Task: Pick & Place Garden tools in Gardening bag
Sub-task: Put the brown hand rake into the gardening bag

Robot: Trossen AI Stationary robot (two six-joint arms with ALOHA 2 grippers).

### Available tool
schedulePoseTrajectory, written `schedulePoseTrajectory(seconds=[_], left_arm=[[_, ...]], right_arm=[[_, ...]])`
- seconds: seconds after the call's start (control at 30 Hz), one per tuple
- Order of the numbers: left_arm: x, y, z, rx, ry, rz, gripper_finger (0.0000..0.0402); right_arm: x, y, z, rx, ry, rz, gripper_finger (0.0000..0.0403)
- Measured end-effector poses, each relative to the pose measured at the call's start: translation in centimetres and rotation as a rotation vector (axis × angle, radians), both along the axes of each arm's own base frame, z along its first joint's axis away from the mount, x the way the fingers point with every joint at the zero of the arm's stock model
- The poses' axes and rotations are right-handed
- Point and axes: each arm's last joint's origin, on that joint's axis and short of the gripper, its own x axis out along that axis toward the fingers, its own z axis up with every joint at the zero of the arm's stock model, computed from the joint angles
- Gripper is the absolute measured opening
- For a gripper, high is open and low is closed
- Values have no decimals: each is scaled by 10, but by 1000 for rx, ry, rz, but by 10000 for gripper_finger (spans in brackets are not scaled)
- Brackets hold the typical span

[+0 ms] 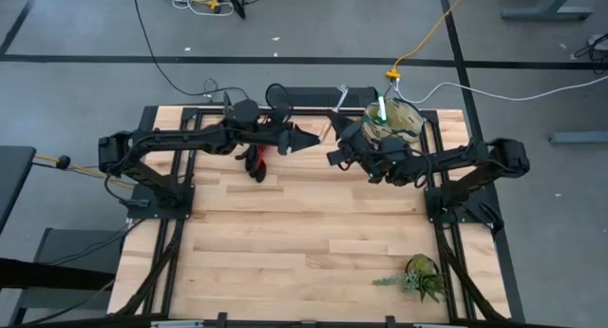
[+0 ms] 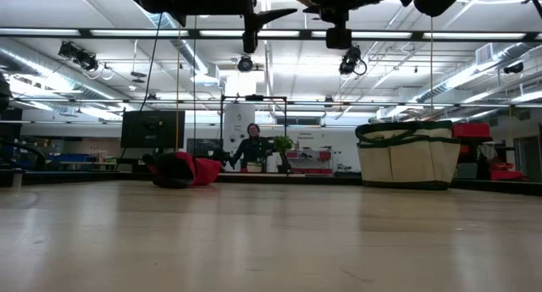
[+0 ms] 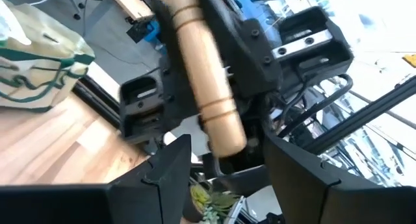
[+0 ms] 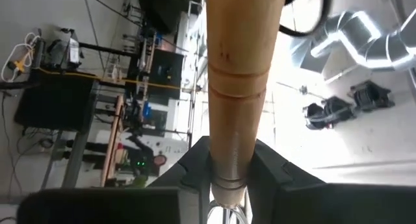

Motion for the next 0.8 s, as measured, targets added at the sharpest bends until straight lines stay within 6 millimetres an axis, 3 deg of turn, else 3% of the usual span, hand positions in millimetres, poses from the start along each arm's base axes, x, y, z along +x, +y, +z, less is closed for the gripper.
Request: schedulePoseTrajectory(seconds=[0.37,0.8], left_arm=[[-4,15,-4,65,38,53,199],[-6,21,-19,327,219,242,199]], right_arm=[[-16,-1,20,77,-160,-33,71],[-24,-4,25,202,-287,-123,71]])
